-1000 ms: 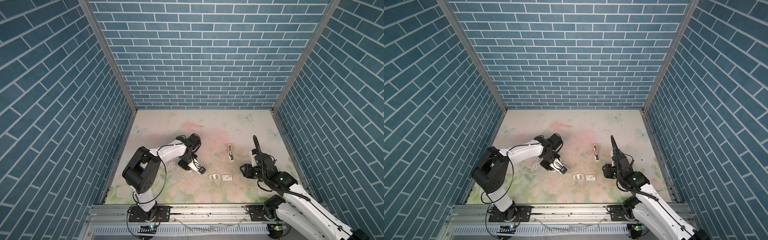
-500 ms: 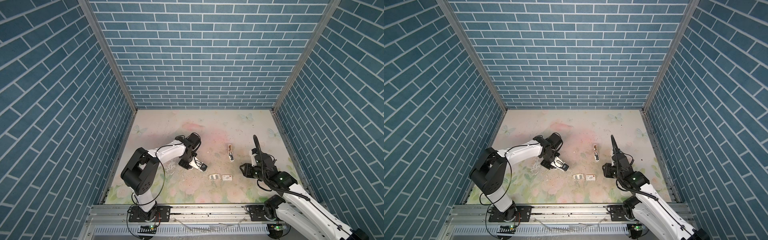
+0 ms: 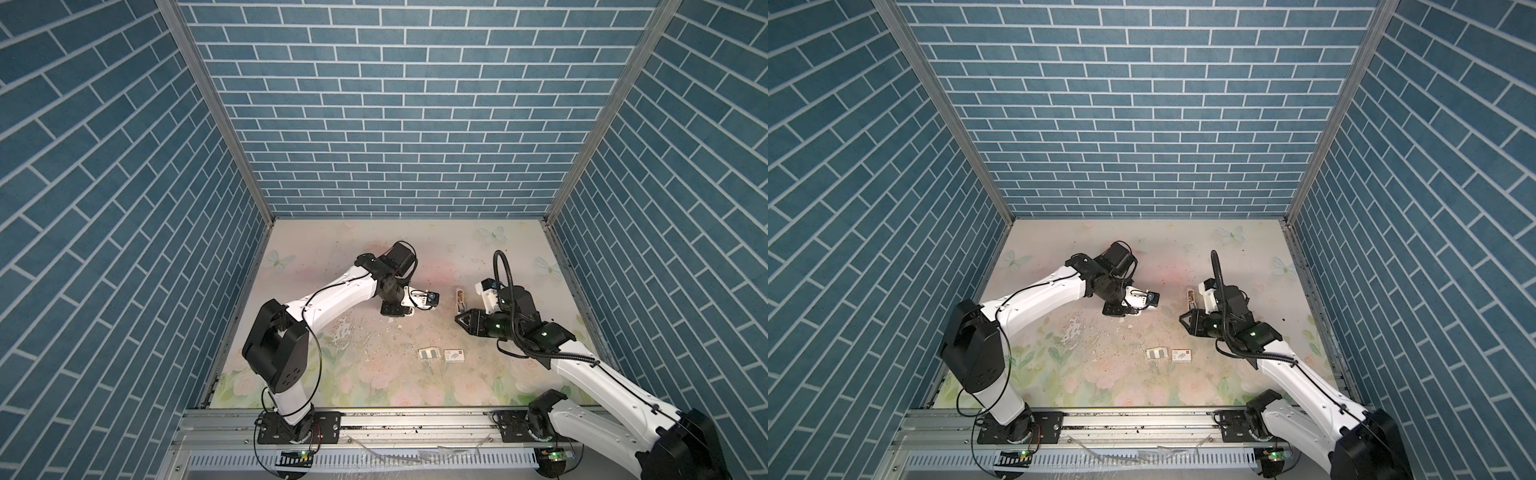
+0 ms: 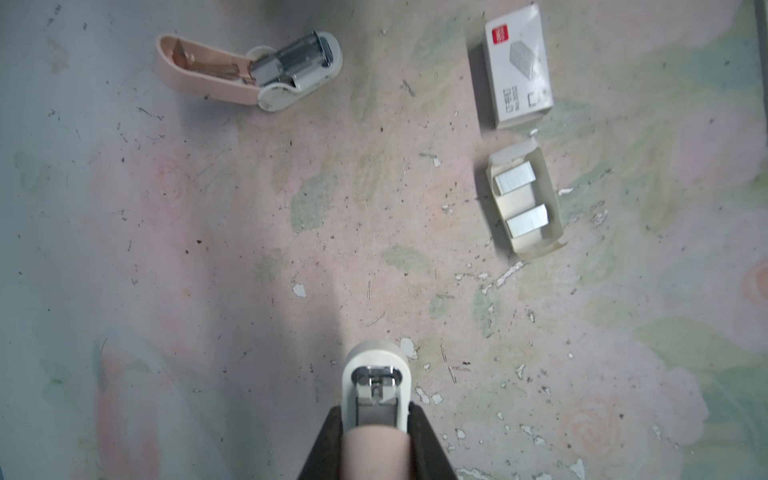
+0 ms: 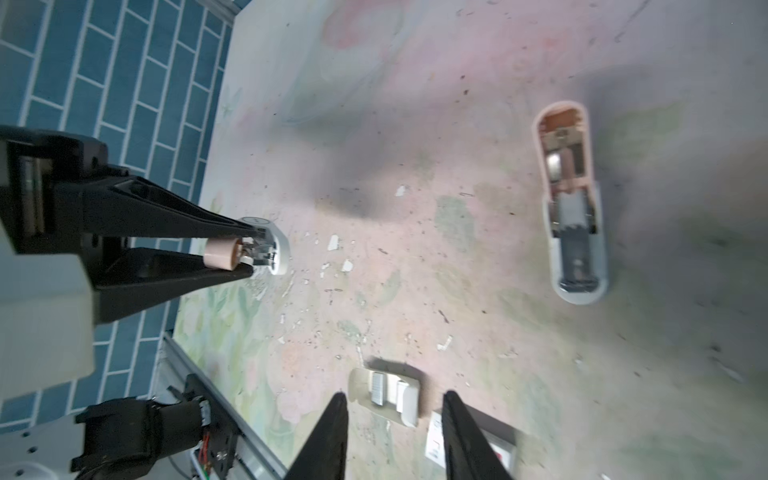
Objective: Load the staples into the stapler
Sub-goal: 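Lift the second stapler with the left gripper while the right gripper reaches in, then grasp the stapler's upper arm with the right gripper and pull it open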
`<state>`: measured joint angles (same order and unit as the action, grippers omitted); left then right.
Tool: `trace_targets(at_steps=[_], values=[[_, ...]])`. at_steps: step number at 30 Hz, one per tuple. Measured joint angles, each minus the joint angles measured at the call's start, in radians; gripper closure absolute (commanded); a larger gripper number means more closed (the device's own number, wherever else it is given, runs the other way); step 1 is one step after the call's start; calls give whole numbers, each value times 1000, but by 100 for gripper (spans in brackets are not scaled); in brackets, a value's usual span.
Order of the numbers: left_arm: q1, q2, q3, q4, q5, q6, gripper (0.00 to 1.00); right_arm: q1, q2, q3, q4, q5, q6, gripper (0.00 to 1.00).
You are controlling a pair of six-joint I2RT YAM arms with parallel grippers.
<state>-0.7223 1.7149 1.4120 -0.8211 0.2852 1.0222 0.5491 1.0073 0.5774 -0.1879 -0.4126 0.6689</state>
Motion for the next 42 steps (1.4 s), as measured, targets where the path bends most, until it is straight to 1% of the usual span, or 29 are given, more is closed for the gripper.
trace_targets(at_steps=[2,7,16,26,35,42], values=[[-22,1,22,0,10,-43,94,0,64,2,51,-54,8,62],[-59,3,43,8,20,-111,94,0,169,2,145,-140,16,63],[-88,24,43,16,5,-144,94,0,276,2,318,-241,66,64],[-90,34,43,39,-3,-144,94,0,301,9,374,-273,92,65],[-103,53,62,45,5,-160,94,0,362,35,393,-276,93,68],[-103,53,80,32,8,-182,96,0,371,35,386,-264,92,69]])
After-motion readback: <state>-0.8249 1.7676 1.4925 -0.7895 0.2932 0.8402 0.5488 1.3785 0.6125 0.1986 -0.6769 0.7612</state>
